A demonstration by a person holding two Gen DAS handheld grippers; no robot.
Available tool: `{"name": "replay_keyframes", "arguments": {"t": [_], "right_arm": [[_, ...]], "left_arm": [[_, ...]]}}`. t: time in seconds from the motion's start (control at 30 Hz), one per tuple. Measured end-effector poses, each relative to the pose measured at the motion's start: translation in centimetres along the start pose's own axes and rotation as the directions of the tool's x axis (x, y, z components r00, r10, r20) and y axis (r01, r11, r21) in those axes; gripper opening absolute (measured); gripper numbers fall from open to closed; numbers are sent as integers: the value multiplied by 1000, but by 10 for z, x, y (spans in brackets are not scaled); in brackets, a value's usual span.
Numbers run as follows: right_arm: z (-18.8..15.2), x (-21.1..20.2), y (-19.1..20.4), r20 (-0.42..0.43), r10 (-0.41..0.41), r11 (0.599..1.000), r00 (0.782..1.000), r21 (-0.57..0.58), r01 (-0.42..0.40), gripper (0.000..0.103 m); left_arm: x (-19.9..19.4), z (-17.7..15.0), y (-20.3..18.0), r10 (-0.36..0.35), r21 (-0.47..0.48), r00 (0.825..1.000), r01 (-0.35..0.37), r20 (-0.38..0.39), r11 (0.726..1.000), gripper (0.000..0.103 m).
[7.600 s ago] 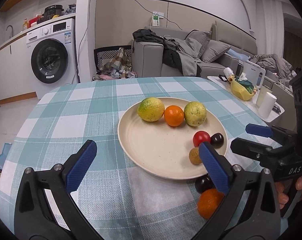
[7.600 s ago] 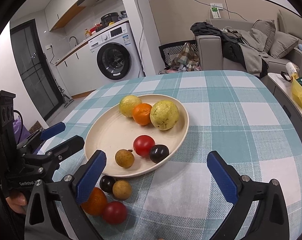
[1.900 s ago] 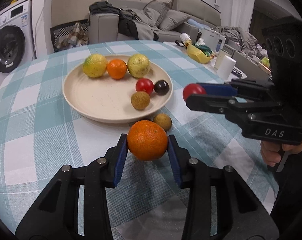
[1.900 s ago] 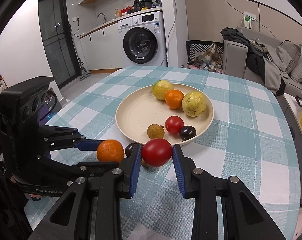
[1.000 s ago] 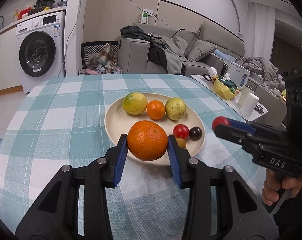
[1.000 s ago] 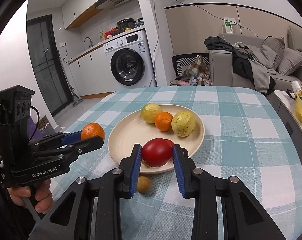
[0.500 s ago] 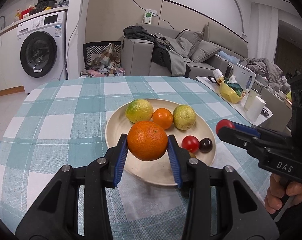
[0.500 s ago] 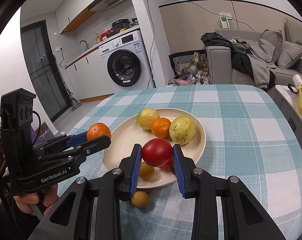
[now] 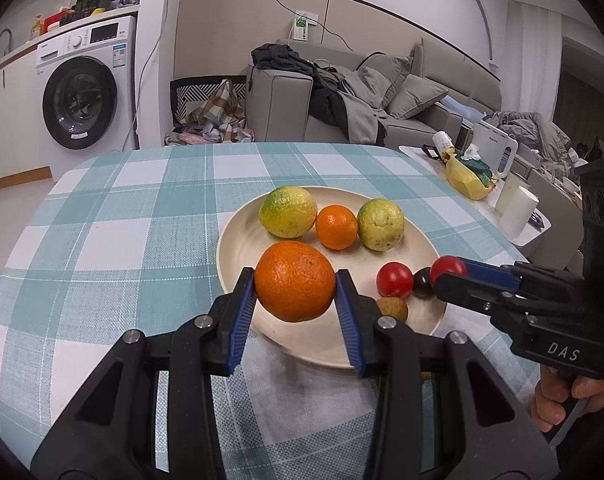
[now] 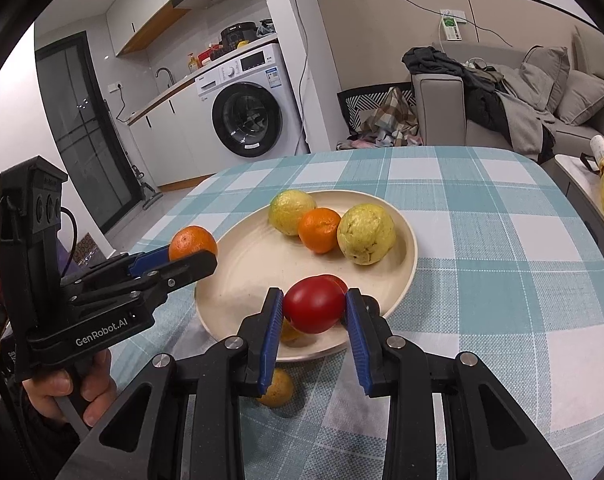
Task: Organize fruits
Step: 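Carry the orange and tomato over the cream plate and lower them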
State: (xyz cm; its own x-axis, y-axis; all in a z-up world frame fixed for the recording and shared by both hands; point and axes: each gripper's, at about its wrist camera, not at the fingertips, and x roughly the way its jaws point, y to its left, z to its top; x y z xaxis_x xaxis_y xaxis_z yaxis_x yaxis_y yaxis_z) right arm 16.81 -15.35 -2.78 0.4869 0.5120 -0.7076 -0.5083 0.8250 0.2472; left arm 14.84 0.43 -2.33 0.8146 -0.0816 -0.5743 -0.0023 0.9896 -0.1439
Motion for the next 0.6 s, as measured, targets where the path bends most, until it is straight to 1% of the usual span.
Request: {"name": "replay_keyframes", "arguments": {"t": [0.2, 0.43, 0.6], "right_arm": [[-2, 5, 4, -23, -7, 1000, 1000, -22, 7, 33], [-2, 7, 6, -33, -12, 1000, 999, -11, 12, 33], [-2, 8, 3, -39, -22, 1000, 999, -12, 21, 33]], "left_arm": [[1, -2, -3, -1, 19, 1000, 1, -5, 1000, 37], [2, -2, -4, -2, 24, 1000, 2, -16, 1000, 37], [-1, -4, -6, 3, 41, 1000, -3, -6, 999, 37]]}}
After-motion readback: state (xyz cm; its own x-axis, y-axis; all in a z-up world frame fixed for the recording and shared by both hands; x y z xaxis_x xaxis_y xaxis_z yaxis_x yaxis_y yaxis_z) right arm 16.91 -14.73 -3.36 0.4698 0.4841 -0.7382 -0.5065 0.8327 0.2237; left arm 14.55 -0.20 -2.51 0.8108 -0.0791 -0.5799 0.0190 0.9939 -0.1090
